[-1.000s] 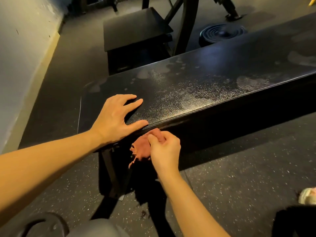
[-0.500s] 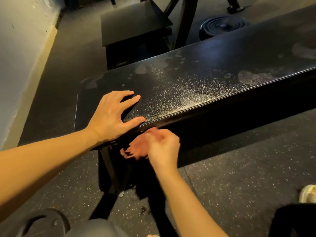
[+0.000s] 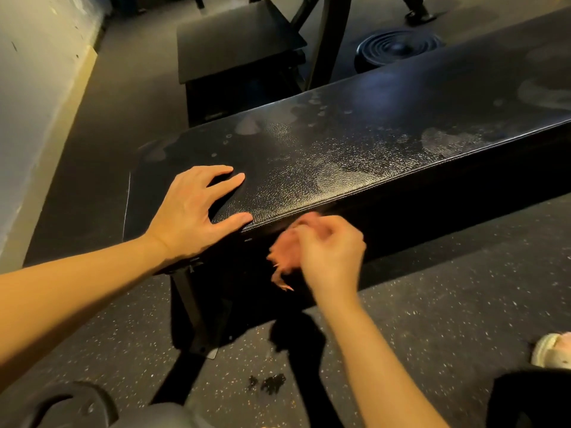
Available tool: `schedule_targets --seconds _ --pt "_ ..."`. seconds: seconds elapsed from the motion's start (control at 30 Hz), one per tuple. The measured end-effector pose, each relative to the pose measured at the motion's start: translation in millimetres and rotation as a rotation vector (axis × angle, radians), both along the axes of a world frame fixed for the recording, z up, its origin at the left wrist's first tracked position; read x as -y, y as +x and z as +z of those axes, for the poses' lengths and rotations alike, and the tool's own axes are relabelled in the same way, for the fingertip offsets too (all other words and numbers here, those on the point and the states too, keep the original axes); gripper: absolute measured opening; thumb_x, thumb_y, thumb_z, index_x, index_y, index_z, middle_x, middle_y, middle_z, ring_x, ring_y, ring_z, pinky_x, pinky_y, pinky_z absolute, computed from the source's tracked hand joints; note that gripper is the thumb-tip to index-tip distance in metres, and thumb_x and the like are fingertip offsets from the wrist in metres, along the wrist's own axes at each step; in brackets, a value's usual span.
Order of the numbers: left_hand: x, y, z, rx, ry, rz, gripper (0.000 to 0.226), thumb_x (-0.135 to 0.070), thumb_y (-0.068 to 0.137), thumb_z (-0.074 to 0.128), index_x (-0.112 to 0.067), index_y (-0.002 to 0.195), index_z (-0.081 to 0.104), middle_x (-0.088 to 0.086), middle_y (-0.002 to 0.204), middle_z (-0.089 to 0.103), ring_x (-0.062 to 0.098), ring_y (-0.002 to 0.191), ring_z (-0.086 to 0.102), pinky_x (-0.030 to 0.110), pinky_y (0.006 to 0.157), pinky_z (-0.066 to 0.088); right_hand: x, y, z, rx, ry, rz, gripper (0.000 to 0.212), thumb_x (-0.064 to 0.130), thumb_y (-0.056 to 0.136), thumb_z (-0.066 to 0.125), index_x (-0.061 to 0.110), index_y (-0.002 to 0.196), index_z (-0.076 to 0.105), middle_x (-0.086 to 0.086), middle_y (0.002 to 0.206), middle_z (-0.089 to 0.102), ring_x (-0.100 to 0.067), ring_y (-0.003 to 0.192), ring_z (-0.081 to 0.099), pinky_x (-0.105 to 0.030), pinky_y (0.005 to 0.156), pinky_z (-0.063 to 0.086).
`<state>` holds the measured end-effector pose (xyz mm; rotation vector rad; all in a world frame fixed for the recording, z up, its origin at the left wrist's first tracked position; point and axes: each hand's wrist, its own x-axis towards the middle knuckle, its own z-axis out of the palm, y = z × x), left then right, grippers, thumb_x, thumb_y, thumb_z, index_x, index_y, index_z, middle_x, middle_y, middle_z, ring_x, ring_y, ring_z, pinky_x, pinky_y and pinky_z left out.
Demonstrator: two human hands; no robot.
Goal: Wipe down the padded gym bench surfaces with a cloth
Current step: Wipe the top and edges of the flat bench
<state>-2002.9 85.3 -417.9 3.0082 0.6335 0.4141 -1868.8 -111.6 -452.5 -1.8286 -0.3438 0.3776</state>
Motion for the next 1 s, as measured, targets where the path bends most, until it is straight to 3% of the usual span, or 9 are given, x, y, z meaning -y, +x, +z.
schedule_targets --seconds 0.1,0.17,0.27,0.4,0.5,0.63,0.73,0.83,1.0 --pt "0 1 0 0.003 0.003 0.001 0.077 -0.076 0.091 0.047 -0.025 0.148 0.054 0.000 0.147 0.052 0.020 0.137 0.045 0.047 0.116 0.034 17 52 -4 0.012 -0.037 -0.294 0.011 0.016 0.083 0.069 0.021 0.073 0.069 0.012 0.064 0.063 -0.014 0.066 0.061 -0.040 0.079 0.054" --pt "0 2 -1 0.000 0.004 0.008 0.077 -0.076 0.091 0.047 -0.025 0.148 0.055 0.000 0.147 0.052 0.020 0.136 0.045 0.044 0.115 0.033 12 45 1 0.043 -0.014 -0.361 0.007 0.012 0.086 0.066 0.012 0.080 0.068 0.010 0.065 0.065 -0.012 0.068 0.064 -0.031 0.081 0.052" --pt "1 3 0 -0.001 0.008 0.011 0.077 -0.076 0.090 0.047 -0.025 0.147 0.055 0.000 0.146 0.052 0.021 0.136 0.045 0.045 0.114 0.033 -9 -18 2 0.076 0.089 -0.095 0.009 0.007 0.087 0.067 0.013 0.081 0.067 0.023 0.055 0.062 0.008 0.065 0.064 -0.009 0.067 0.044" --pt "1 1 1 -0.019 0.005 0.006 0.076 -0.074 0.091 0.047 -0.025 0.148 0.054 0.001 0.148 0.051 0.022 0.137 0.045 0.047 0.114 0.034 -16 -50 -6 0.124 0.066 0.216 0.010 0.017 0.083 0.070 0.018 0.092 0.074 0.002 0.081 0.075 -0.016 0.080 0.070 -0.027 0.076 0.052" --pt "1 1 2 -0.022 0.001 0.005 0.076 -0.074 0.092 0.046 -0.025 0.149 0.053 0.001 0.148 0.051 0.022 0.137 0.045 0.051 0.114 0.036 2 8 -6 0.139 0.024 -0.076 0.004 0.014 0.082 0.071 0.014 0.085 0.075 0.012 0.064 0.065 -0.012 0.073 0.061 -0.006 0.061 0.035" --pt "2 2 1 -0.008 -0.001 0.014 0.076 -0.075 0.091 0.047 -0.024 0.148 0.055 0.000 0.146 0.052 0.021 0.136 0.046 0.047 0.114 0.035 15 57 3 0.117 0.003 -0.348 0.005 0.009 0.086 0.064 0.012 0.082 0.064 0.019 0.057 0.052 -0.001 0.068 0.064 -0.018 0.069 0.040" --pt "2 2 1 -0.001 0.002 0.013 0.076 -0.075 0.091 0.046 -0.025 0.147 0.055 0.000 0.146 0.052 0.022 0.136 0.046 0.048 0.114 0.036 -3 9 9 0.120 0.071 -0.239 0.013 0.003 0.089 0.061 0.010 0.079 0.057 0.026 0.045 0.055 0.019 0.056 0.056 -0.001 0.066 0.040" --pt "2 1 2 -0.017 0.002 0.016 0.076 -0.076 0.092 0.043 -0.026 0.148 0.054 -0.001 0.148 0.051 0.022 0.136 0.045 0.049 0.113 0.036 -15 -38 0 0.172 0.119 0.045 0.004 0.016 0.086 0.064 0.013 0.088 0.065 0.009 0.075 0.073 -0.007 0.075 0.070 -0.027 0.078 0.056" --pt "2 1 4 -0.028 0.007 0.011 0.077 -0.076 0.092 0.043 -0.026 0.149 0.053 0.001 0.149 0.050 0.023 0.137 0.045 0.047 0.113 0.035 3 6 -8 0.272 0.020 0.039 0.011 0.013 0.082 0.065 0.016 0.092 0.069 0.008 0.077 0.074 -0.007 0.077 0.069 -0.017 0.077 0.051"
